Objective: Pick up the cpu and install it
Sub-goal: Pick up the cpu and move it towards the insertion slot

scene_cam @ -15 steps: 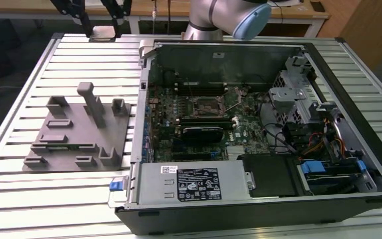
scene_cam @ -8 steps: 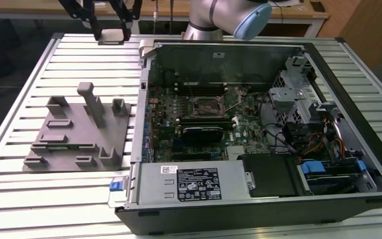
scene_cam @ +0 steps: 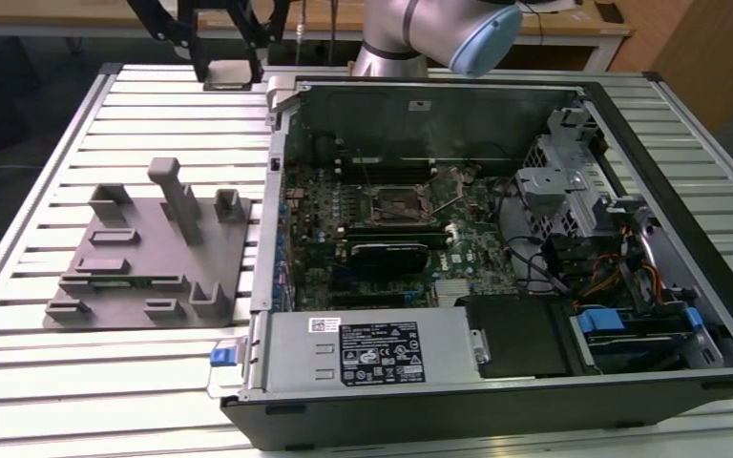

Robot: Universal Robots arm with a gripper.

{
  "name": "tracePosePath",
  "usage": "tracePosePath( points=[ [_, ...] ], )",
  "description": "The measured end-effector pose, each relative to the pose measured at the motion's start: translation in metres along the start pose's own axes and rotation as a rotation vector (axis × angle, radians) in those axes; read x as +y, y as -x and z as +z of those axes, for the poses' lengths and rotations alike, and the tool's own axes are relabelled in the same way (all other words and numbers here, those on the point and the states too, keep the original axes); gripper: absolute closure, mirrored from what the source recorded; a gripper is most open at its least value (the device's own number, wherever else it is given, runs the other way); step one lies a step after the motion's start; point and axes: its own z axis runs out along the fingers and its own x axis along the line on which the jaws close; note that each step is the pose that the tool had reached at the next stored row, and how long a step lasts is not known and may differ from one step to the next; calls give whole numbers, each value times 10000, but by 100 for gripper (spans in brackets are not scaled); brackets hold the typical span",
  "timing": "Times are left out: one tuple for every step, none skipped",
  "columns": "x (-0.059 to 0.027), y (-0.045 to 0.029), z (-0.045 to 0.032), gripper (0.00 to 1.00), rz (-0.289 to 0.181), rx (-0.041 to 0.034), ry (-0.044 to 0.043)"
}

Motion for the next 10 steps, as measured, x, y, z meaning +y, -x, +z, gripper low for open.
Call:
tracePosePath(
  points=[
    [1, 14, 8, 46, 0, 5, -1],
    [3, 28, 17, 46, 0, 9, -1],
    [4, 42, 26, 46, 1, 13, -2],
    [6, 57, 37, 46, 1, 17, -3],
    [7, 72, 47, 46, 1, 21, -4],
    [9, 87, 56, 46, 2, 26, -6],
    [11, 103, 67, 46, 2, 30, -7],
    [12, 118, 78, 46, 3, 35, -9],
    [14, 133, 88, 46, 3, 40, -12],
    [15, 148, 100, 46, 3, 44, -13]
  ],
)
